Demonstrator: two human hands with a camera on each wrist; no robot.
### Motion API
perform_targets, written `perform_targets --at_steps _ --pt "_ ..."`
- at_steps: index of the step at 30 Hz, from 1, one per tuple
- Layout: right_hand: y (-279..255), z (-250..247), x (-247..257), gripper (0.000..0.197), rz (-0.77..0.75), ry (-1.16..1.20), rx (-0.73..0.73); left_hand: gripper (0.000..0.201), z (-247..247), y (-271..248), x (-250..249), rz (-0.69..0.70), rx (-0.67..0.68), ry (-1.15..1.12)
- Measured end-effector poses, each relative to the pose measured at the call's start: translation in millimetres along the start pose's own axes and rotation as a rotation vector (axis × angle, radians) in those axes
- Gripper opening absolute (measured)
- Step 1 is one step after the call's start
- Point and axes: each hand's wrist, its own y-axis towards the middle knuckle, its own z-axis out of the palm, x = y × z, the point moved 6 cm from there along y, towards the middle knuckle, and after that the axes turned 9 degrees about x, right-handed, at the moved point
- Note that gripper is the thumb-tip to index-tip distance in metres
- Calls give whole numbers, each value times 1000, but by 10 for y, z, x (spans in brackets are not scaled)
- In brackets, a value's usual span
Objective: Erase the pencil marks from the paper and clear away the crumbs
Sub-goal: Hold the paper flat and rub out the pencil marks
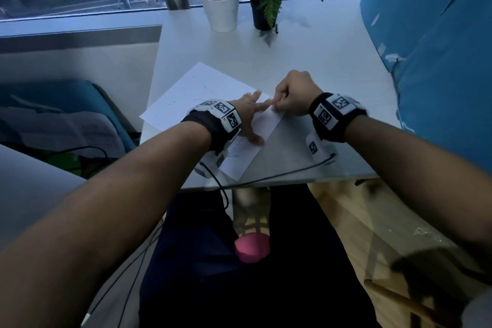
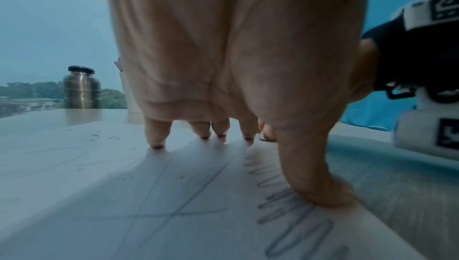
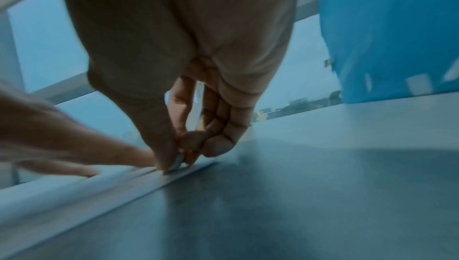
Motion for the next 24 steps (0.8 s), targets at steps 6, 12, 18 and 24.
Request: perform_targets --at_steps 6,12,18,24 --pt "-33 43 48 5 1 -52 68 114 -5 -15 4 -5 7 7" --pt "-137 236 224 9 -128 -152 150 113 -8 -5 26 -18 16 15" --pt "-124 222 170 7 -60 -90 75 113 13 43 34 2 12 -3" --pt "-59 43 26 9 -1 -42 -6 118 14 21 35 -4 26 1"
